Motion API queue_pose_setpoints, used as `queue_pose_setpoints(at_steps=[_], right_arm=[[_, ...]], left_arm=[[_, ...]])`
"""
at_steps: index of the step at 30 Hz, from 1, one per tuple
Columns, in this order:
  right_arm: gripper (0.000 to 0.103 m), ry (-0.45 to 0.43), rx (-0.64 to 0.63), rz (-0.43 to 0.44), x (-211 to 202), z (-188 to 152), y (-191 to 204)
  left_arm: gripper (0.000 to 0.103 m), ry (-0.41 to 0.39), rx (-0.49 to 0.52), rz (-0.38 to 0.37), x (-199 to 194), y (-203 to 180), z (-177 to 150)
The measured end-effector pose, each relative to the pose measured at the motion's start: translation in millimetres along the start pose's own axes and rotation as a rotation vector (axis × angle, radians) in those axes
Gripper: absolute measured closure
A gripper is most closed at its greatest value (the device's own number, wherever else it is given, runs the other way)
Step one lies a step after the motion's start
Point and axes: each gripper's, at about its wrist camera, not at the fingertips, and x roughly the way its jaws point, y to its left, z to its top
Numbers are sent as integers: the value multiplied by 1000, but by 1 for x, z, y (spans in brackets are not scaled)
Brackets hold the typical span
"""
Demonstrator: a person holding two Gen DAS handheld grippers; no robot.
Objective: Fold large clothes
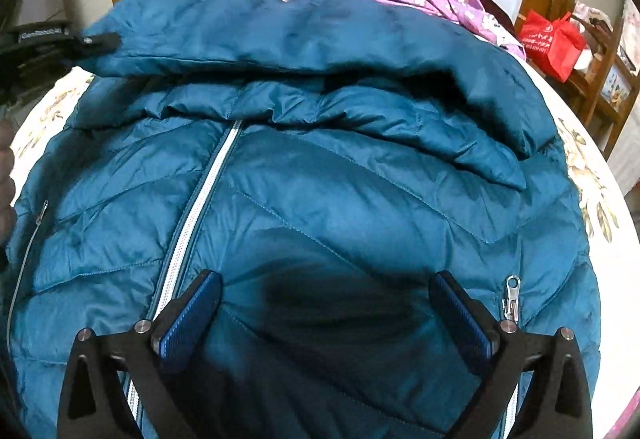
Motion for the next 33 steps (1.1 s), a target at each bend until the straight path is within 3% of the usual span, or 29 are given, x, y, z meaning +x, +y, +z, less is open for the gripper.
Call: queue_pose_setpoints(at_steps=[3, 6, 8, 11, 13, 15, 18, 19, 20, 21, 23, 25, 28, 30, 33], right_arm=[[0, 1, 4, 4, 1, 2, -2], [0, -1, 0, 4, 1, 0, -3], [0, 4, -14, 10, 1, -1, -3], [2, 24, -36, 46, -2, 3, -5], [2, -85, -16, 18, -22, 12, -22], [2, -195, 41, -29, -41, 21, -48], [2, -335, 184, -70, -59, 38, -100], [7, -382, 257, -53, -62, 45, -122], [30, -418, 303, -36, -63, 50, -135], [42, -433, 337, -33, -61, 57, -145], [49, -416, 335, -58, -52, 78, -151], [50, -419, 290, -35, -36, 98, -149], [50, -312, 277, 3, 5, 109, -152], [50, -198, 308, -1, 38, 102, -167], [41, -183, 405, 85, 51, 91, -188]], left_arm=[[96, 21, 7, 68, 10, 14, -2], [95, 96, 6, 114, 33, 18, -12], [87, 147, -5, 126, 45, 20, -18], [82, 146, -32, 137, 38, 21, -14], [71, 101, -54, 164, 25, 24, -9], [61, 15, -74, 249, 5, 28, -5], [59, -78, -64, 315, -10, 23, 1], [59, -90, -45, 306, -11, 19, 2], [59, -96, -7, 284, -9, 10, 3], [59, -94, 48, 249, -6, -3, 2], [59, -85, 131, 230, 4, -22, -1], [59, -34, 206, 275, 27, -34, -8], [63, 110, 165, 347, 65, -10, -19], [62, 146, 129, 315, 73, 1, -21], [62, 159, 117, 313, 72, 2, -20]])
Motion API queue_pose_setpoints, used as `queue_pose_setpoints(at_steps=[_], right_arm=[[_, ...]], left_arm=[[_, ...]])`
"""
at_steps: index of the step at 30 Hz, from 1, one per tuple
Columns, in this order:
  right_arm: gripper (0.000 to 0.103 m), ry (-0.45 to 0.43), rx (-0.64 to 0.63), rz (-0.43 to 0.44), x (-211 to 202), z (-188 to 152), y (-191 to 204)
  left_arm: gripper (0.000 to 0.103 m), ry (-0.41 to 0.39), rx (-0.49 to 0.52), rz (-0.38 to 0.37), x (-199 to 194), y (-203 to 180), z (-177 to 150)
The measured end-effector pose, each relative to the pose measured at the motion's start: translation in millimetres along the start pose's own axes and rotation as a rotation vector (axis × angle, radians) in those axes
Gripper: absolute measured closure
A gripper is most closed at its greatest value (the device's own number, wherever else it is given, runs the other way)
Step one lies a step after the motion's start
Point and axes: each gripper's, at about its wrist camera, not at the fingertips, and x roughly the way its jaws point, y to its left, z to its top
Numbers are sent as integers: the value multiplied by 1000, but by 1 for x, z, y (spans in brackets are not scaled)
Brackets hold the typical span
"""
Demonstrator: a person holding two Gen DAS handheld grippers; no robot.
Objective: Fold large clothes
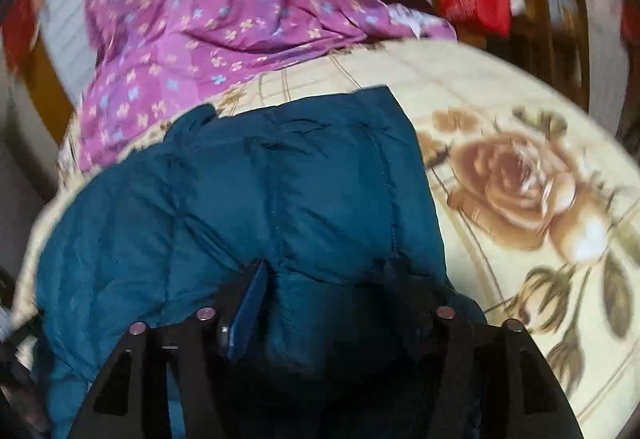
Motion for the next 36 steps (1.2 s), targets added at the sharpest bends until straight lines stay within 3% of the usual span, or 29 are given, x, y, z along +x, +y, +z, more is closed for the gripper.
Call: queue_pose_setpoints(at_steps=[5, 12, 14, 16, 18, 22, 23, 25, 29, 32, 34, 36], right_arm=[[33, 0, -9, 14, -1, -5, 1], [31, -14, -31, -9, -5, -4, 7], [31, -57, -46, -65, -15, 2, 20], [31, -130, -84, -63, -30, 12, 44], [31, -142, -113, -49, -31, 22, 67], [29, -49, -172, -78, 9, 47, 103], [17, -8, -179, -87, 25, 49, 106], [9, 117, -209, -97, 63, 45, 106], [8, 154, -239, -99, 72, 40, 104], [16, 135, -204, -153, 53, 48, 115], [16, 31, -190, -67, 25, 51, 141], [16, -2, -218, 29, 11, 44, 171]], left_arm=[[61, -10, -2, 6, -4, -2, -4], [61, -9, 8, 21, -3, -5, -4], [61, -9, 21, 36, -3, -7, -4], [61, -5, 19, 40, -3, -7, -5], [61, -3, 20, 46, -4, -7, -5], [61, 10, 16, 55, -5, -6, -7], [61, 12, 16, 57, -6, -6, -7], [60, 16, 18, 55, -7, -6, -7], [60, 38, -5, 34, -7, -1, -5], [61, 53, -39, 14, -8, 4, -4], [61, 53, -48, 7, -9, 5, -4], [61, 53, -54, 3, -9, 5, -4]])
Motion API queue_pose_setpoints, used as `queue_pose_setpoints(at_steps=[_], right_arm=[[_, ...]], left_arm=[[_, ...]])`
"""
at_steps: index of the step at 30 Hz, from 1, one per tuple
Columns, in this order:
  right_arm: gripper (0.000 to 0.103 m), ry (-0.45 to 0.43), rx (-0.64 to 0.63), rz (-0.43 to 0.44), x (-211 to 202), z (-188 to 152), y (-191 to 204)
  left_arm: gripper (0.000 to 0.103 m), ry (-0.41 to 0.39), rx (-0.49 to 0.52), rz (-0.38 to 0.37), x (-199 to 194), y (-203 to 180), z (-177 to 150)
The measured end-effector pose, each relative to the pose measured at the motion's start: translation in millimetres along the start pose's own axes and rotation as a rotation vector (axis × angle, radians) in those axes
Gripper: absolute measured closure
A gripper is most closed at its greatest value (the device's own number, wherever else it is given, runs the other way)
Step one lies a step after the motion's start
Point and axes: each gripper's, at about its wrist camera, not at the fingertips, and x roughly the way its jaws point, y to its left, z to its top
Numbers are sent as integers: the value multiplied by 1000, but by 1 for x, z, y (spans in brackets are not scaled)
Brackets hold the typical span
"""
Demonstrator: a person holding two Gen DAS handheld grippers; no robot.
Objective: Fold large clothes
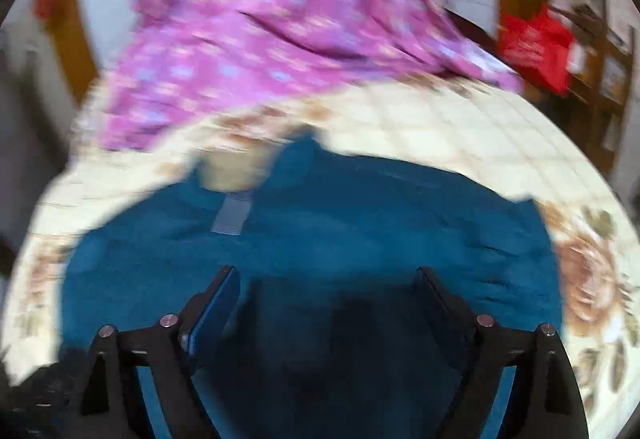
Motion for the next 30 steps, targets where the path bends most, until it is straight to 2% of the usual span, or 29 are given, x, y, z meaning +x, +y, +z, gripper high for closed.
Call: queue_pose_setpoints(at_steps=[3, 5, 6, 7, 8, 9, 14, 17, 21, 24, 27, 30], right_arm=[[16, 23, -109, 100, 8, -12, 55], [5, 100, -190, 60, 34, -29, 81], [3, 130, -234, -3, 49, -42, 89], [0, 97, -250, -27, 53, -51, 90], [0, 55, -238, -20, 53, -56, 87], [0, 54, -219, -2, 54, -57, 84], [0, 106, -223, 19, 53, -53, 81], [1, 114, -240, 28, 39, -49, 80], [1, 38, -269, -50, -3, -59, 69], [0, 11, -240, -103, -23, -71, 40], [0, 153, -110, 14, -12, -87, -2], [1, 110, -66, 12, -41, -91, -18]], left_arm=[[61, -2, 1, 1, 0, 0, 0], [58, -4, 0, -7, 0, 0, 0], [58, -6, 0, -5, 0, 0, 0], [58, -9, -1, -8, 0, 0, 1], [58, -12, -5, -11, 0, 0, 1], [58, -14, -17, -19, 0, 1, 1], [58, -8, -68, -58, -1, 7, 4], [58, 0, -47, -54, -5, 5, 4], [58, -19, -28, -29, -17, 2, -2], [58, -23, 11, -3, -23, -3, -11], [58, -35, 63, 2, -26, -7, -20], [58, -53, 58, -2, -33, -1, -27]])
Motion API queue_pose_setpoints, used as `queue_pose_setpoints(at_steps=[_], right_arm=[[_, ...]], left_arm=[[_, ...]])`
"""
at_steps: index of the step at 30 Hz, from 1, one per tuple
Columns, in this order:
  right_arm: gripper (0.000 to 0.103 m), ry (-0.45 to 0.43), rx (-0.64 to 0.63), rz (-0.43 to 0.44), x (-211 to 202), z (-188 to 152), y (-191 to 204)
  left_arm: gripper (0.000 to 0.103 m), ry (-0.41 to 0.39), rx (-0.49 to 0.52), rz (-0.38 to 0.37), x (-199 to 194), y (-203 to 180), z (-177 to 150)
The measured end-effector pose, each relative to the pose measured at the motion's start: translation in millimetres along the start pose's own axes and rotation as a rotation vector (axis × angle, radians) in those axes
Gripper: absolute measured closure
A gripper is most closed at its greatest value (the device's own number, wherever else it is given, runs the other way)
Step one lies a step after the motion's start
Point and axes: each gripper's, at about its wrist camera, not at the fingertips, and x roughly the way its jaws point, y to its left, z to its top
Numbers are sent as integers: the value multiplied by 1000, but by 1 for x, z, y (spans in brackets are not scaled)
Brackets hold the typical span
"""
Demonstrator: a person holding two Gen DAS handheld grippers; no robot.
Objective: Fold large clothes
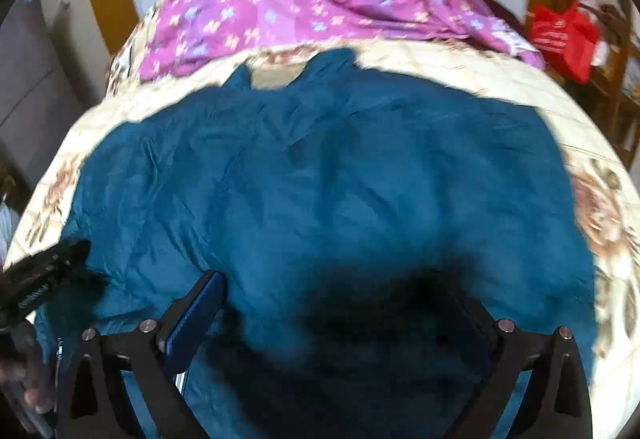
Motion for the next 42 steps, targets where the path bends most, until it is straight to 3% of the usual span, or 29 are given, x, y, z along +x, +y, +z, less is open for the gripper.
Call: queue_pose_setpoints(at_steps=[3, 7, 12, 17, 21, 26, 29, 34, 37, 42], right_arm=[[1, -63, 18, 9, -43, -18, -9], [2, -74, -24, -42, -89, -63, -21], [2, -10, -80, -92, -125, -137, -45], [2, 20, 4, -73, -148, -192, -90], [2, 31, 144, -58, -158, -226, -135], [1, 8, 225, 81, -165, -242, -159], [1, 5, 190, 128, -166, -245, -155], [0, 34, 106, 325, -160, -244, -130], [0, 38, 83, 327, -159, -248, -123], [0, 21, 153, 423, -164, -258, -139]], left_arm=[[58, -15, 1, 11, -12, 10, -8], [58, -17, -24, 23, -32, 32, -24], [58, -6, -42, 31, -58, 58, -56], [58, 1, -27, 21, -79, 73, -81], [58, -8, -49, -8, -94, 81, -90], [58, 30, 30, -20, -106, 83, -102], [58, 42, 25, -33, -118, 95, -110], [58, 26, 14, 0, -136, 120, -129], [58, 51, 5, 9, -130, 133, -145], [58, 89, -37, -31, -120, 152, -174]])
